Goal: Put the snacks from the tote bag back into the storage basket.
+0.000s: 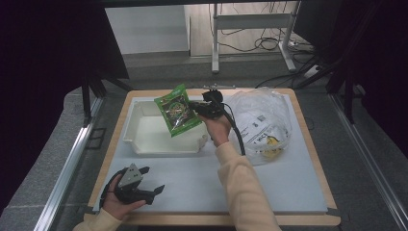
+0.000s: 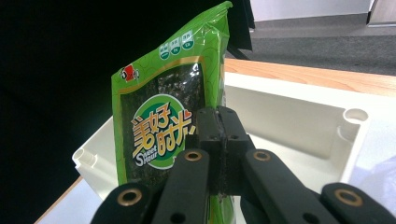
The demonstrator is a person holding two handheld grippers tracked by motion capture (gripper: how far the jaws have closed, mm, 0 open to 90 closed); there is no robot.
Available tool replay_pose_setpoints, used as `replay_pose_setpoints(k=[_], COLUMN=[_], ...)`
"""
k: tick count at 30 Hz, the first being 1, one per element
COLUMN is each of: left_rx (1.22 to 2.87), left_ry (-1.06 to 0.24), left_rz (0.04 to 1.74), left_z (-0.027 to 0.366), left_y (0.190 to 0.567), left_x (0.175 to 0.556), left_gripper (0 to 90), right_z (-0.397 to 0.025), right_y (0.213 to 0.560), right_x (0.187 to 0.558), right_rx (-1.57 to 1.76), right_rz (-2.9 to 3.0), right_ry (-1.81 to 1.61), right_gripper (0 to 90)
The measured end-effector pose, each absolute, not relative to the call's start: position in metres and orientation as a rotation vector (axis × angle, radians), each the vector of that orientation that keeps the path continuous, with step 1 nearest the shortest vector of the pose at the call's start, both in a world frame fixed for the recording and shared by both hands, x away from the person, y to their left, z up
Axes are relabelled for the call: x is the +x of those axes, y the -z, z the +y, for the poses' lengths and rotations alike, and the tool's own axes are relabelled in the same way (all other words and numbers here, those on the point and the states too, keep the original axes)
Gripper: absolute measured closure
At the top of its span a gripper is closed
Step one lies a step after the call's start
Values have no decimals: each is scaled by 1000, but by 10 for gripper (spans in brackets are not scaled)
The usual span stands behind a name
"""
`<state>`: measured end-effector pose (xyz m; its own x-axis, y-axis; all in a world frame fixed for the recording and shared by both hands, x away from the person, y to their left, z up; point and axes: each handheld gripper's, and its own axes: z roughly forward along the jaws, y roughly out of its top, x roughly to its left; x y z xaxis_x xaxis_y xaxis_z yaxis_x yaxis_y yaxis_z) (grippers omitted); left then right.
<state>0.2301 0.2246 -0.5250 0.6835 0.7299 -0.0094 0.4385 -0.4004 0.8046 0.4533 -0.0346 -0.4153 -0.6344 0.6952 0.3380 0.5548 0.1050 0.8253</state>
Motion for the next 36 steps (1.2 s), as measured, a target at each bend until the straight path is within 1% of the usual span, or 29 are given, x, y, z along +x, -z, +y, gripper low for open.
replay_pose_setpoints(k=[36], left_rx=[2048], left_ry=[-441], left_rz=[896], left_z=[226], left_y=[524], left_x=[229], left_gripper=[136], right_z=[10], right_y=[430], right_x=[456], right_rx=[1286], right_rz=[2263], right_ry=[-1550], right_gripper=[895])
